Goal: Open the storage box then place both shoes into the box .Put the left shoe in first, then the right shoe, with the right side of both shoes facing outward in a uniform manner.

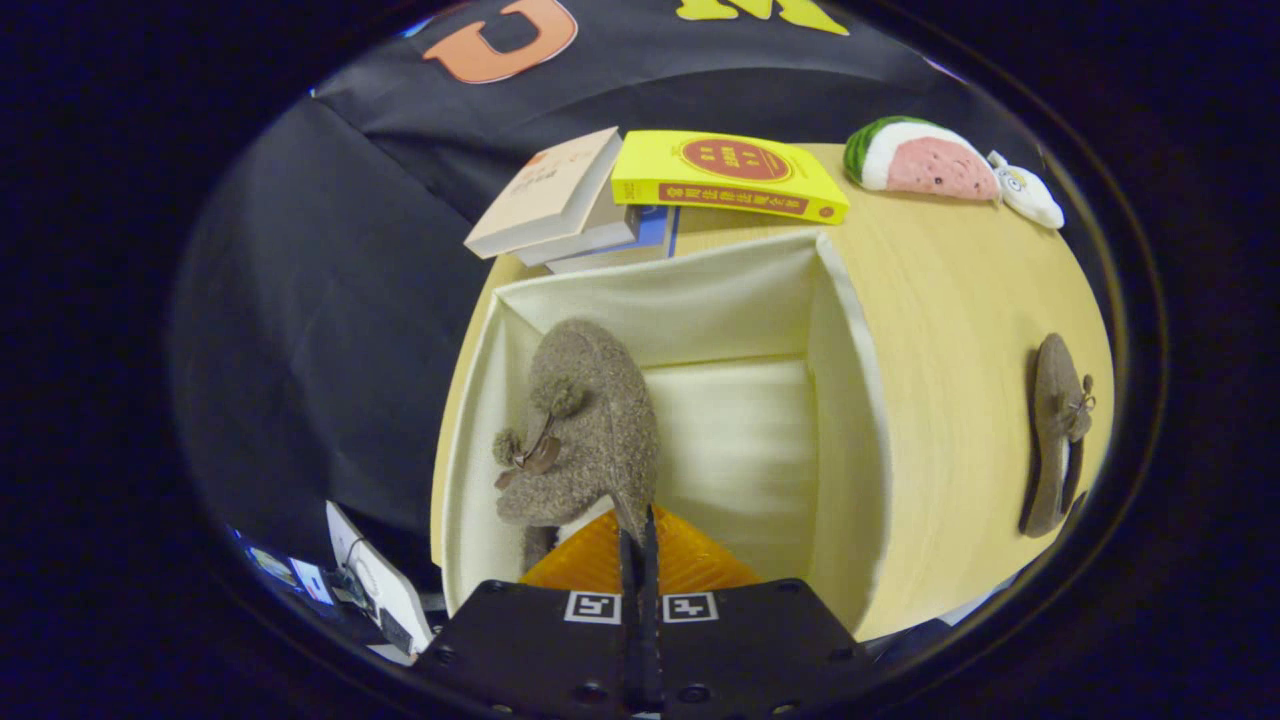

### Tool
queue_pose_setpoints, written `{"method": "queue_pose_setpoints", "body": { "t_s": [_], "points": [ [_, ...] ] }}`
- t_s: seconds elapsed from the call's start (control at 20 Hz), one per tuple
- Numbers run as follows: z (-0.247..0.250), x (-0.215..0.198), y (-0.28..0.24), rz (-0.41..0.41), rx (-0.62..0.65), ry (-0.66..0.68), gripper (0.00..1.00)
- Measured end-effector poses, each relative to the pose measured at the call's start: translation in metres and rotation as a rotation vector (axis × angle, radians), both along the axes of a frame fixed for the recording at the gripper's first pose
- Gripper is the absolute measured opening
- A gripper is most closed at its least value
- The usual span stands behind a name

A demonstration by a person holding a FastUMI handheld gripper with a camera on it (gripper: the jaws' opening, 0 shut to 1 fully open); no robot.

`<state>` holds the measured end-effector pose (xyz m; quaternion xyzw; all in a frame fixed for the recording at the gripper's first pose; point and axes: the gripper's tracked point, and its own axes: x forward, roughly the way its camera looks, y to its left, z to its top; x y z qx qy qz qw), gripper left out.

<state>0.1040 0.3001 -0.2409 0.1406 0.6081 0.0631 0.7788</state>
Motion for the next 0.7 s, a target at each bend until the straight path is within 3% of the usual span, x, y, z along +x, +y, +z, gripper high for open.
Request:
{"method": "queue_pose_setpoints", "body": {
  "t_s": [0.2,0.55,0.65,0.7],
  "points": [
    [-0.030,-0.005,0.014,-0.063,-0.034,0.050,0.01],
    [-0.052,-0.013,0.031,0.054,-0.076,0.072,0.03],
    [-0.044,-0.015,0.031,0.076,-0.061,0.072,0.15],
    [-0.040,-0.016,0.033,0.087,-0.048,0.068,0.27]
  ]
}}
